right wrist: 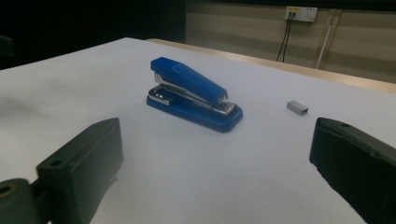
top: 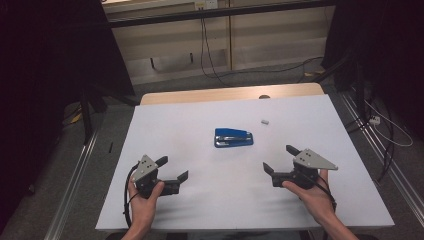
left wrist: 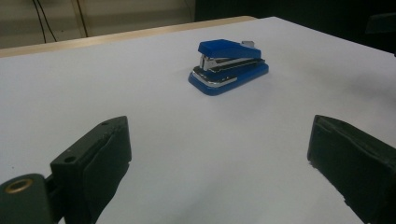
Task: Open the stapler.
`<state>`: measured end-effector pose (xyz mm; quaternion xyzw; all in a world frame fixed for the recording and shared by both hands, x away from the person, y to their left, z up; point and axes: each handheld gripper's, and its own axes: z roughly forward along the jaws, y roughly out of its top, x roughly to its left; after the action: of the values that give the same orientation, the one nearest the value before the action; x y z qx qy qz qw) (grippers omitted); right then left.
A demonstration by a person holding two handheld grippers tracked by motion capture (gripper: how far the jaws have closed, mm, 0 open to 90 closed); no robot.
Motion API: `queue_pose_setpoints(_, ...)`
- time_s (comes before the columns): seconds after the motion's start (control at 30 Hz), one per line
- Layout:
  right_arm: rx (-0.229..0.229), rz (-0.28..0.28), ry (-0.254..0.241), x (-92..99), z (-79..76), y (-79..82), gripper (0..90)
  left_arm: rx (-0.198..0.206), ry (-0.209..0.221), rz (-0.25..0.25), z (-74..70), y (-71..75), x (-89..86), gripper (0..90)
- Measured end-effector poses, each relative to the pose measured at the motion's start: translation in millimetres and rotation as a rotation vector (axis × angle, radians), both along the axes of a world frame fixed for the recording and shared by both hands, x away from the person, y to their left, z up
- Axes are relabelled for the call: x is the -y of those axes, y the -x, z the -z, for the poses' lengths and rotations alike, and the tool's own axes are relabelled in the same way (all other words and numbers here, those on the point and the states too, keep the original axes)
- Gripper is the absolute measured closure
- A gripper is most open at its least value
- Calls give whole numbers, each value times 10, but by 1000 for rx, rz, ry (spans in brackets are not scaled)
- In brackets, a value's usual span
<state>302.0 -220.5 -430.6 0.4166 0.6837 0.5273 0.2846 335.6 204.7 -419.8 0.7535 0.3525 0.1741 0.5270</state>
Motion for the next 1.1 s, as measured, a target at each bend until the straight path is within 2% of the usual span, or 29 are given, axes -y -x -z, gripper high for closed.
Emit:
queue_pose_setpoints(0.03,4,-7,2,-4,-15,-17,33,-12,22,2,4,-16,6,63)
queue_pose_setpoints(0.1,7,-15,-1,-24,-26,-55,39,-17,29,1,9,-52,22,63)
queue_pose_setpoints(0.23,-5,-38,10,-86,-2,-127,42,-23,19,19,-2,-86,63,63)
queue_pose_setpoints(0.37,4,-58,1,-141,-11,-167,43,-3,-2,62,-52,-49,122,62)
queue_pose_setpoints(0.53,21,-63,3,-200,-47,-219,97,11,-9,59,-76,-90,196,63)
queue_pose_setpoints(0.6,21,-66,-4,-220,-57,-239,92,10,-6,54,-79,-125,211,67)
queue_pose_setpoints(0.67,16,-72,-4,-244,-61,-263,96,3,16,42,-69,-175,233,67)
queue_pose_setpoints(0.77,5,-83,-2,-296,-58,-319,122,11,-23,60,-70,-257,280,67)
queue_pose_setpoints(0.87,5,-103,-8,-374,-59,-375,136,7,-10,70,-73,-313,323,67)
queue_pose_setpoints(1.0,5,-119,-17,-455,-53,-440,151,23,-23,77,-98,-368,375,67)
queue_pose_setpoints(1.1,11,-122,-18,-497,-43,-492,163,19,-19,73,-103,-435,418,67)
